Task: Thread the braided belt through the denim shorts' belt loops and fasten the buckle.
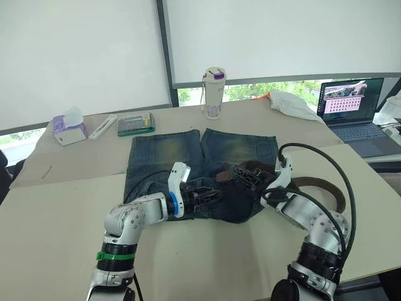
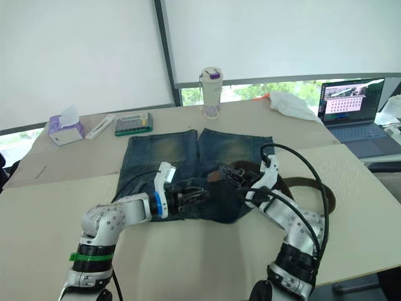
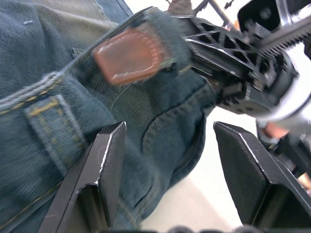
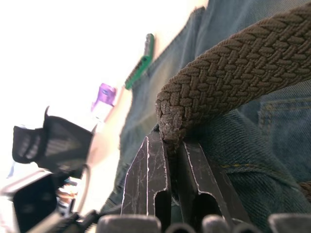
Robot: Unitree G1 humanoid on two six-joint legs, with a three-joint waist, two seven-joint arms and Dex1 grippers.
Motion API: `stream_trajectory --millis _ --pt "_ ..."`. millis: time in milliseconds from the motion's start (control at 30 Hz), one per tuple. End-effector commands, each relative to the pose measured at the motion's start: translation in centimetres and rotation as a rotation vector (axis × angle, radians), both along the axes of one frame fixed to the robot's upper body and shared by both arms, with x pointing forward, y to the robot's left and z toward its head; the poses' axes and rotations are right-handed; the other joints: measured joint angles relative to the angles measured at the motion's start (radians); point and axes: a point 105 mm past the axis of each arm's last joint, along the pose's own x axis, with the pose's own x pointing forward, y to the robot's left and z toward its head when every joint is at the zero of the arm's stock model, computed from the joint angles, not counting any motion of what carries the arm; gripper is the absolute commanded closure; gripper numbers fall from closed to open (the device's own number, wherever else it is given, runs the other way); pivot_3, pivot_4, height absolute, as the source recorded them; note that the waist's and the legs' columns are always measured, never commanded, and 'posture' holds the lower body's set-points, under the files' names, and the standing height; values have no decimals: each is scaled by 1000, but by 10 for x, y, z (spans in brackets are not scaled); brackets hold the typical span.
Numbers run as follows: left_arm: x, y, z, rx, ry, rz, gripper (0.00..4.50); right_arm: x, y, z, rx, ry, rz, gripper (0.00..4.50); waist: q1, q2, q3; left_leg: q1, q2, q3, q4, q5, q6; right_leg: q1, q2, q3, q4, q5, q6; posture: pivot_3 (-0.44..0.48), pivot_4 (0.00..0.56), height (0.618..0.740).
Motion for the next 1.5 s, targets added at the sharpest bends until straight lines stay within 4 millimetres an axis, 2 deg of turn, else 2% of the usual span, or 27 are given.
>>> stream_trajectory --millis 33,233,500,600,733,833,900,933,1067,1167,1300,1433,1500 --pt "6 -5 15 -97 35 14 1455 -5 3 19 35 -70 22 4500 1 0 0 0 0 0 0 0 0 0 0 0 0 0 0 0 150 740" --pt "21 -9 21 -216 132 89 1455 -10 5 18 11 -65 43 4500 0 0 0 0 0 0 0 0 0 0 0 1 0 0 0 0 150 740" --pt "28 -10 22 -299 220 123 1455 -12 5 15 -13 -61 47 4500 1 0 0 -1 0 1 1 0 0 0 0 1 0 0 0 0 150 740" --pt "28 -14 18 -288 236 122 2217 -12 4 15 -16 -63 44 4500 2 0 0 -1 0 1 1 0 0 1 0 1 0 0 0 0 150 740" --pt "26 -25 18 -296 245 94 3533 -14 4 16 -22 -64 43 4500 2 0 0 -1 0 1 2 0 0 1 0 1 0 0 0 0 150 740" --pt "26 -29 19 -305 247 90 4480 -15 1 14 -109 -75 31 4500 3 0 0 -1 0 1 2 0 0 1 0 1 0 0 0 0 150 740" --pt "27 -30 20 -308 245 89 4480 -17 -1 12 -212 -86 31 4500 6 0 0 -1 0 1 2 0 0 1 0 1 0 0 0 0 150 740" --pt "27 -29 20 -308 245 89 4500 -20 -4 9 -347 -104 25 3590 6 0 0 -1 0 1 2 0 0 1 0 1 0 0 0 0 150 740" --pt "28 -26 20 -302 240 90 4500 -35 -20 7 -795 -205 -5 2328 13 -1 0 -1 -1 1 3 0 0 1 0 0 -1 -1 1 0 150 740" --pt "28 -26 19 -298 238 90 4500 -44 -23 5 -973 -248 23 1240 18 -3 1 -1 -1 2 4 0 0 2 0 0 -1 -1 1 0 150 740" --pt "27 -30 18 -282 232 74 4500 -42 -20 -4 -1100 -258 46 1240 24 -6 3 -1 -1 2 4 0 0 2 0 0 -1 -1 1 0 150 740" --pt "24 -33 18 -276 225 57 4500 -30 -24 -10 -1197 -255 23 1240 29 -6 3 -1 -1 2 6 0 0 2 0 0 -2 -1 1 0 150 740" --pt "24 -33 18 -273 223 54 4500 -26 -26 -9 -1209 -258 8 1752 33 -6 3 -1 -2 2 8 0 0 2 0 -1 -3 -1 1 0 150 740"
